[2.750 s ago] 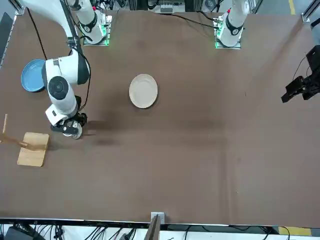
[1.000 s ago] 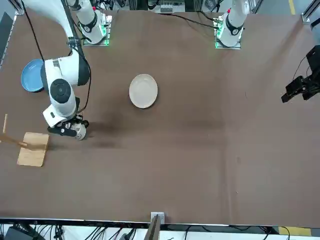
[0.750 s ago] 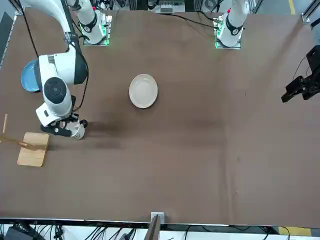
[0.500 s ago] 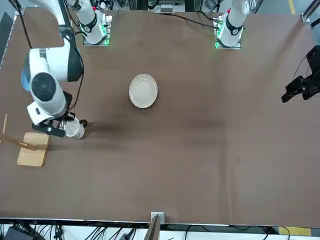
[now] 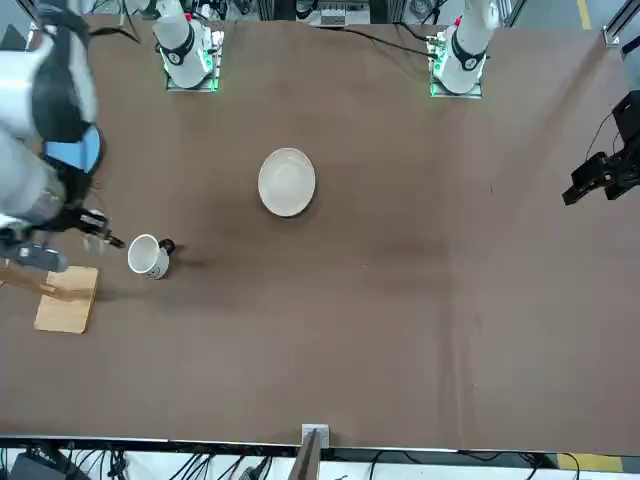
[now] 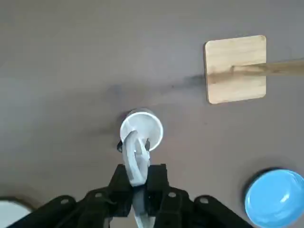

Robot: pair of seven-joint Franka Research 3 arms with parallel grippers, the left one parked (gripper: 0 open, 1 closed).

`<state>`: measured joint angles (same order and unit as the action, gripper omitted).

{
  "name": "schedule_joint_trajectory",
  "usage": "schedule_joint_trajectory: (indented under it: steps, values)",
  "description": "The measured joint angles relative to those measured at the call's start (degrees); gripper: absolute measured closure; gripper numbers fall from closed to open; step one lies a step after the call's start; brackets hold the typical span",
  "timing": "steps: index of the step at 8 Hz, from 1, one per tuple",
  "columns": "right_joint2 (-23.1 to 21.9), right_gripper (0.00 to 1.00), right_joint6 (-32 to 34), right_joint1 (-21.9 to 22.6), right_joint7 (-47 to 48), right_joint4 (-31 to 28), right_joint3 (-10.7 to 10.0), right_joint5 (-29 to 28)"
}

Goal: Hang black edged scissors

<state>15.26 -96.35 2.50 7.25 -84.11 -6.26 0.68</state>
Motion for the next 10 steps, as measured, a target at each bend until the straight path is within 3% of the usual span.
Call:
schedule_joint_trajectory:
  steps: [3,7,10]
  values:
    - [1.0,0.84,1.0,-10.9,-10.4,3.6,-0.1,-11.8]
    - [8.4,0.84,0.8,-17.3,-10.9,11.6,0.0,-17.1]
    - [11.5,0.84,0.8,-21.9,-12.2,15.1,0.2,-21.9]
